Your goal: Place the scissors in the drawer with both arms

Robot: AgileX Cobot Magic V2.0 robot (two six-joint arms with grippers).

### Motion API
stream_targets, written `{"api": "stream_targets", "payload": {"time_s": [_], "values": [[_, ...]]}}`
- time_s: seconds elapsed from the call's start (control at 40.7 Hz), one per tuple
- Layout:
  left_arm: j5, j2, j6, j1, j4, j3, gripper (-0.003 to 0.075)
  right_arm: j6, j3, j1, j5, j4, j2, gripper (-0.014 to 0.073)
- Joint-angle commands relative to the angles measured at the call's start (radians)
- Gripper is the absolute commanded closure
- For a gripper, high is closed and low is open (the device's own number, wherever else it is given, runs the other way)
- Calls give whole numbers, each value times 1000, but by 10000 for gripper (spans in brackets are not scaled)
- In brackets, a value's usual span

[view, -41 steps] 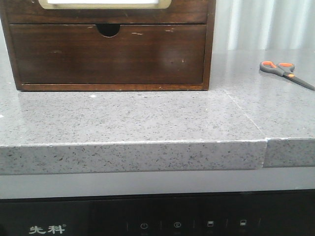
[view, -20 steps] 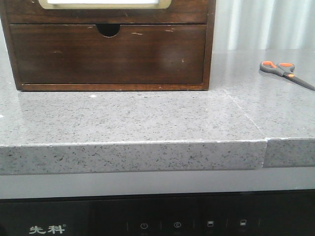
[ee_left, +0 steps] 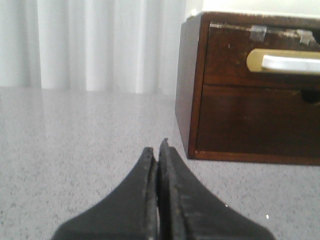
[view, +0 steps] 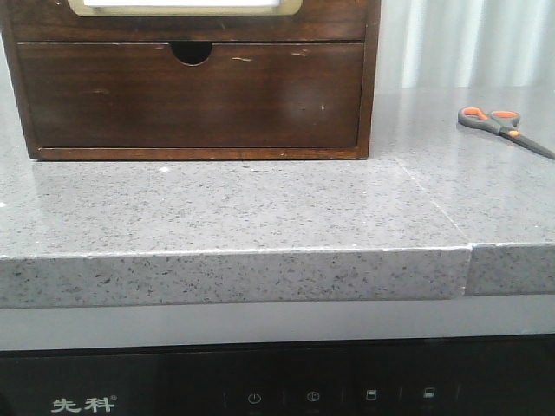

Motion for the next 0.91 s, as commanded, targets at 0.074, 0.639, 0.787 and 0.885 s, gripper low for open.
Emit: {"api": "stream_targets", "payload": {"time_s": [0.074, 0.639, 0.787, 0.885], "values": [[-103, -17, -9, 1, 1, -91, 741, 2, -144, -4, 26, 5, -16, 715], [355, 243, -9, 1, 1, -742, 741, 2, -669, -4, 424, 4, 349, 715], [431, 346, -9, 1, 1, -786, 741, 2, -718, -4, 509, 4, 456, 715], [504, 399, -9, 1, 1, -786, 741, 2, -718, -4, 536, 3, 518, 715]]}}
